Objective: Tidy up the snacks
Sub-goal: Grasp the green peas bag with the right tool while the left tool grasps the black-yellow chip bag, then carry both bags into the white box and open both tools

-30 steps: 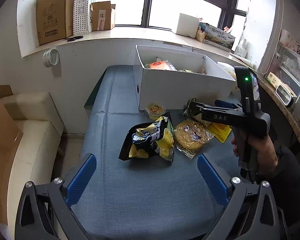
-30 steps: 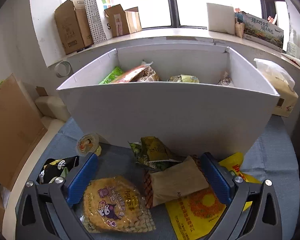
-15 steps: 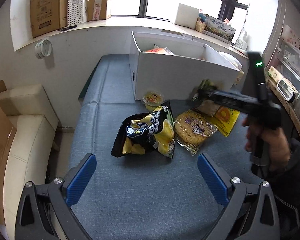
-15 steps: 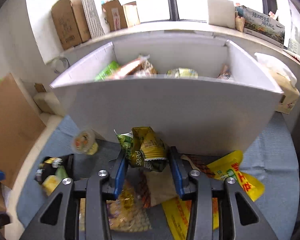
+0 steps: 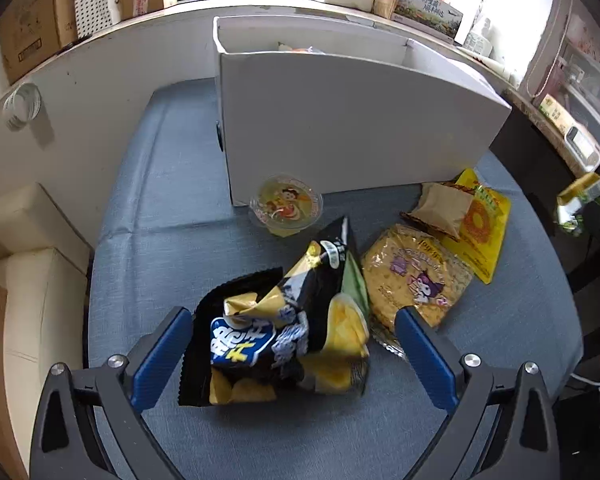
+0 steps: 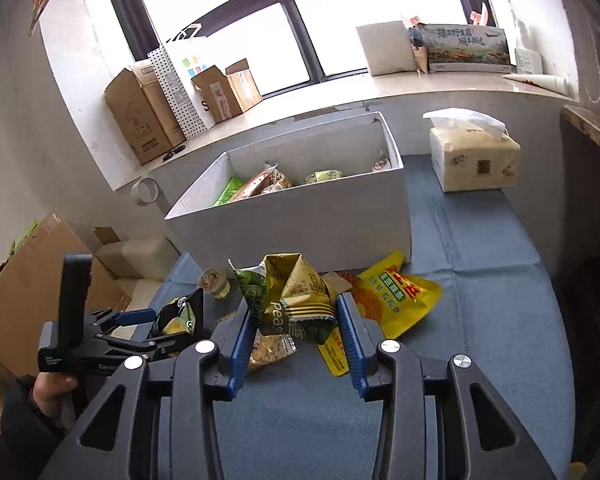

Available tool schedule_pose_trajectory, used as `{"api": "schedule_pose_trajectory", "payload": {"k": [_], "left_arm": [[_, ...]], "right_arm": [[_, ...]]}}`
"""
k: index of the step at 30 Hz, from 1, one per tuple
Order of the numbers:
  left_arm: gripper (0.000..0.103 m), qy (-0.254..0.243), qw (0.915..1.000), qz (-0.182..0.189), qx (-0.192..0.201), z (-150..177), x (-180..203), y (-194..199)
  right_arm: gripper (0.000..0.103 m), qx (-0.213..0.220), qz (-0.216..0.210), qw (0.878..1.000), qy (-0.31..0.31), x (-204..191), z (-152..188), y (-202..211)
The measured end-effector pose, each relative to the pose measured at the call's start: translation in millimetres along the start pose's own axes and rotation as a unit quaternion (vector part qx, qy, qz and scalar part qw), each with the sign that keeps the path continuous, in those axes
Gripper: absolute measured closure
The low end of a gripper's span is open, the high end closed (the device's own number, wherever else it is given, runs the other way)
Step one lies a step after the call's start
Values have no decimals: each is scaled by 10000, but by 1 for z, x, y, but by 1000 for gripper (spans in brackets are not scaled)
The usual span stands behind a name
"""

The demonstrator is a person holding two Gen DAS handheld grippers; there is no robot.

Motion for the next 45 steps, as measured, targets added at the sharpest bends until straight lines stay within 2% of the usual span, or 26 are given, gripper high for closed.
{"api": "schedule_pose_trajectory", "payload": {"k": [2,3,5,8,11,18,23,25,29,32,35,39,42,43,44,45], "left_arm": [[3,-165,9997,-181,-8,0,5,-5],[12,-248,9991,-345,1,1,7,-7],[29,-426,9983,-387,27,3,13,-7],[31,-478,9974,-530,77,8,15,-3],[32,-459,9977,-459,205,10,19,10],[32,-546,9941,-350,870,-7,32,68],[32,-523,9894,-20,1354,-42,41,95],[32,-530,9874,-39,1493,-61,46,101],[32,-388,9849,224,1671,-104,48,107],[32,-414,9834,150,1762,-141,51,102],[32,-523,9827,241,1758,-174,55,88],[31,-576,9851,271,1599,-202,61,55],[22,-625,9866,296,1478,-213,65,33],[18,-598,9876,302,1423,-216,64,26],[4,-555,9889,349,1336,-218,62,19],[0,-510,9898,390,1275,-220,59,13]], "right_arm": [[59,-26,60,10000,-37,4,3,2],[59,-30,81,9999,-74,9,3,1],[59,-33,83,9999,-113,12,3,1],[59,-20,52,9999,-114,13,4,2],[59,-43,28,10000,-80,10,7,-1],[59,-13,-43,10000,14,3,5,0],[59,177,-28,9996,225,-3,-12,6],[59,307,-5,9990,335,-5,-27,9],[59,428,35,9973,590,-11,-62,6],[59,513,22,9957,772,-15,-92,-4],[59,475,18,9953,845,-12,-122,-24],[59,240,29,9973,698,2,-155,-61],[59,73,77,9978,656,16,-170,-87],[56,-6,108,9983,577,21,-174,-95],[42,-99,99,9989,453,28,-179,-102],[28,-232,55,9992,333,34,-182,-109]]}}
Point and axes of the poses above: each gripper's, at about its wrist camera, not at the fingertips, and y roughly against the way its jaws point, x to its right, z to its underside, the point moved 1 cm from there along -y, roughly the way its jaws point, and after that the axes turned 1 degree about z, right-handed, at the moved point
